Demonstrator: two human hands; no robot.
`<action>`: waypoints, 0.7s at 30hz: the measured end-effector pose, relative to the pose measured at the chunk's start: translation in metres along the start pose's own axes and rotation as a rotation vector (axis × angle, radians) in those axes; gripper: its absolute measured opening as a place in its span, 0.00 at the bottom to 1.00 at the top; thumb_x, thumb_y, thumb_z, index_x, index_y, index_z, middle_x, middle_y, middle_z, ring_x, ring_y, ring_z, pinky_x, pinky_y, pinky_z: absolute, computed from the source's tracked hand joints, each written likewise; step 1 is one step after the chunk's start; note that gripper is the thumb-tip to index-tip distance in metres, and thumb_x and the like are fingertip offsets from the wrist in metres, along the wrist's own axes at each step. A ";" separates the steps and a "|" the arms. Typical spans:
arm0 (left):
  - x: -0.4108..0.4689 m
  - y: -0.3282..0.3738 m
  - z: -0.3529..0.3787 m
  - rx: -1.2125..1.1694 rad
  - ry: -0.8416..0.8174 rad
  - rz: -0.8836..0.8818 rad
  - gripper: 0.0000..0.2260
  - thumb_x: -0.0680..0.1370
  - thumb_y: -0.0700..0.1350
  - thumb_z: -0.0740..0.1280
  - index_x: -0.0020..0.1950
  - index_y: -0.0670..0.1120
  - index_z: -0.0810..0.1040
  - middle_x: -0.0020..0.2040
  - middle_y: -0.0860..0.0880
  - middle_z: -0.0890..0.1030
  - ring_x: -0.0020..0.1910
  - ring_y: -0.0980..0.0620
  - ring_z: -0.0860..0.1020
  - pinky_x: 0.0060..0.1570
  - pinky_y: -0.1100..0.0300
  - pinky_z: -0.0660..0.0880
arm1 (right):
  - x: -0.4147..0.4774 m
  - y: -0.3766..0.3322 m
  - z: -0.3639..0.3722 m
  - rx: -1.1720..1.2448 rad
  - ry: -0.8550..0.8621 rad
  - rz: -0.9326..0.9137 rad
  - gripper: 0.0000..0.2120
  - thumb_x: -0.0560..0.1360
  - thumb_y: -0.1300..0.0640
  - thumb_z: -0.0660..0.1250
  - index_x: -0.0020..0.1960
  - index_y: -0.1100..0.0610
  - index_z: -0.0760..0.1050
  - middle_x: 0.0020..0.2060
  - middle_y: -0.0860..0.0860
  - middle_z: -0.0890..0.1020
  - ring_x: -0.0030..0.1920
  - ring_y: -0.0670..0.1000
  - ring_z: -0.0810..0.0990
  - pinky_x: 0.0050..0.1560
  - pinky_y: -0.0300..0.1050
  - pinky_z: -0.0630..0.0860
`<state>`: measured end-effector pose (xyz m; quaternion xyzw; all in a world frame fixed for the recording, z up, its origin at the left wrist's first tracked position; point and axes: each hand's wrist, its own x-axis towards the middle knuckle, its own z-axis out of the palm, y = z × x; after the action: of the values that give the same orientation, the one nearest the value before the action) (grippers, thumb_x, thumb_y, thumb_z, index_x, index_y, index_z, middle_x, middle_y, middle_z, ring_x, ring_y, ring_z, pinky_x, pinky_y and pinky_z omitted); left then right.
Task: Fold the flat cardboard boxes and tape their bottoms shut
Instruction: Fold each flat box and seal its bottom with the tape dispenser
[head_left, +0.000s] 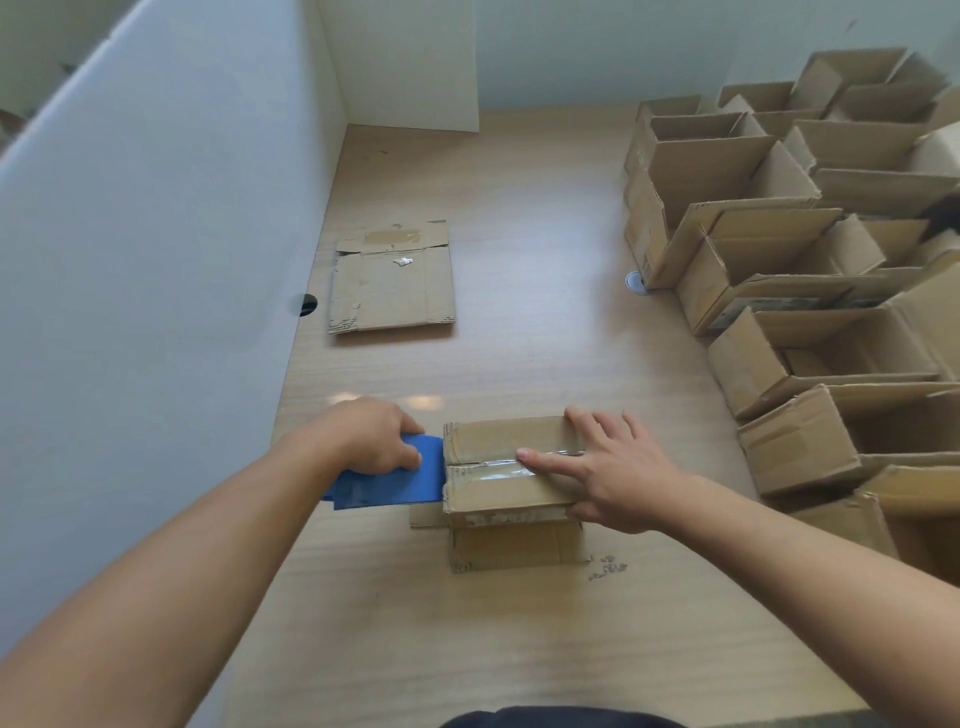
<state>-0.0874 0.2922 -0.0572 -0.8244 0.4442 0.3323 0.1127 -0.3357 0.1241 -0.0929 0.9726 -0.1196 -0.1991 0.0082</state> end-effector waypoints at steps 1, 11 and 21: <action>0.001 0.003 0.000 0.043 0.017 0.008 0.16 0.74 0.55 0.64 0.62 0.59 0.79 0.57 0.53 0.81 0.55 0.49 0.76 0.55 0.52 0.76 | 0.000 -0.001 -0.001 0.032 -0.016 0.010 0.38 0.77 0.36 0.62 0.73 0.26 0.38 0.77 0.57 0.45 0.76 0.60 0.48 0.74 0.62 0.51; 0.000 0.033 0.044 0.088 0.224 -0.129 0.07 0.78 0.51 0.60 0.50 0.52 0.75 0.50 0.51 0.80 0.49 0.45 0.78 0.39 0.57 0.69 | 0.005 -0.009 0.029 0.923 0.126 0.078 0.17 0.82 0.46 0.61 0.65 0.27 0.66 0.80 0.48 0.37 0.77 0.47 0.31 0.77 0.47 0.39; -0.014 -0.023 0.116 -0.169 0.430 -0.341 0.27 0.84 0.52 0.52 0.80 0.59 0.41 0.49 0.47 0.72 0.40 0.47 0.72 0.36 0.54 0.68 | 0.011 -0.041 0.050 1.350 0.654 0.625 0.29 0.77 0.56 0.71 0.74 0.46 0.63 0.72 0.50 0.57 0.71 0.43 0.58 0.70 0.32 0.55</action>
<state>-0.1262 0.3703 -0.1384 -0.9451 0.2837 0.1619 0.0010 -0.3361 0.1630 -0.1461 0.6987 -0.4714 0.2218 -0.4903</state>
